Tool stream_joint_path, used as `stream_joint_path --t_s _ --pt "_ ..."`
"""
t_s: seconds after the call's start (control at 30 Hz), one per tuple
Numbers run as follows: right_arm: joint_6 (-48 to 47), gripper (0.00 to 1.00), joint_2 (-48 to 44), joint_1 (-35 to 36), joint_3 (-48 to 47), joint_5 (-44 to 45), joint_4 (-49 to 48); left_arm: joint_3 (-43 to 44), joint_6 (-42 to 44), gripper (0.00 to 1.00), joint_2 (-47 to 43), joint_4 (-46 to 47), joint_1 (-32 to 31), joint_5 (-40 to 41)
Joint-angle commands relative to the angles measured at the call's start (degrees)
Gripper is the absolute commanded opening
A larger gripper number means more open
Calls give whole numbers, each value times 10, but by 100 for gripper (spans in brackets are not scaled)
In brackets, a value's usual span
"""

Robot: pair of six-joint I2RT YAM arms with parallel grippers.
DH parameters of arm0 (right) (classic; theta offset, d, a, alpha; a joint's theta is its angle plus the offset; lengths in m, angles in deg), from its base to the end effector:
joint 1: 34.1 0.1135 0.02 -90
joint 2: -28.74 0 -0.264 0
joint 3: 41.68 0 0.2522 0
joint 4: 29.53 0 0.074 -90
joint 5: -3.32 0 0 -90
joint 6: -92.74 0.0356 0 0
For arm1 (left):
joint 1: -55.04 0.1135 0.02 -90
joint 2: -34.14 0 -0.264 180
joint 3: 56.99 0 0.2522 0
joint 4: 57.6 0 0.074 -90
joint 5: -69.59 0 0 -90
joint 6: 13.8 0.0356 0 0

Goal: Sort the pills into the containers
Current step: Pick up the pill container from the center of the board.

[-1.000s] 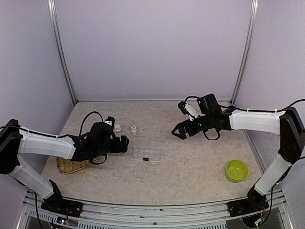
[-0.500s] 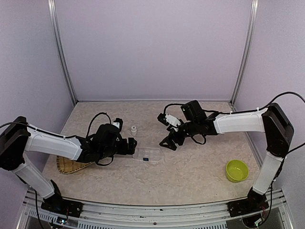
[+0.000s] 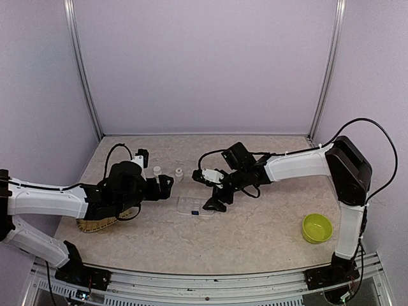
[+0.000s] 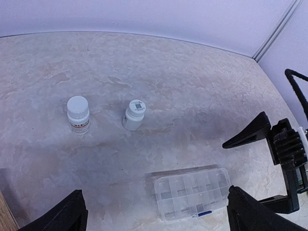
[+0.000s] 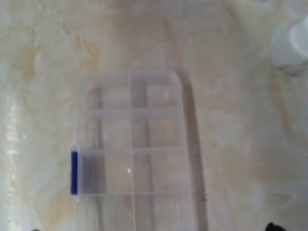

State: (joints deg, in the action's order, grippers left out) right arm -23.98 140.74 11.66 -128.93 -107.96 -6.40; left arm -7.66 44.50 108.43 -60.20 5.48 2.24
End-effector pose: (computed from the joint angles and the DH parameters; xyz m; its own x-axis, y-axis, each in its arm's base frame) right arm 0.2836 0.3098 0.1732 -0.0857 -0.6886 -0.7201 -0.9807 0.1860 -0.0611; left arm 0.1868 -0.1980 0.2118 -0.5081 -0.1515 -0.8479 0.2515 0.9154 -0.3142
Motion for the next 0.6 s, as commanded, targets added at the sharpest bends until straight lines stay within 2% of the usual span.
stream_joint_path --t_s 0.0,0.57 --pt "-17 100 23 5 -19 -3 29 -13 -5 99 -10 -9 -3 14" --pt "-25 100 65 22 -25 50 33 -16 -12 99 7 3 -3 9"
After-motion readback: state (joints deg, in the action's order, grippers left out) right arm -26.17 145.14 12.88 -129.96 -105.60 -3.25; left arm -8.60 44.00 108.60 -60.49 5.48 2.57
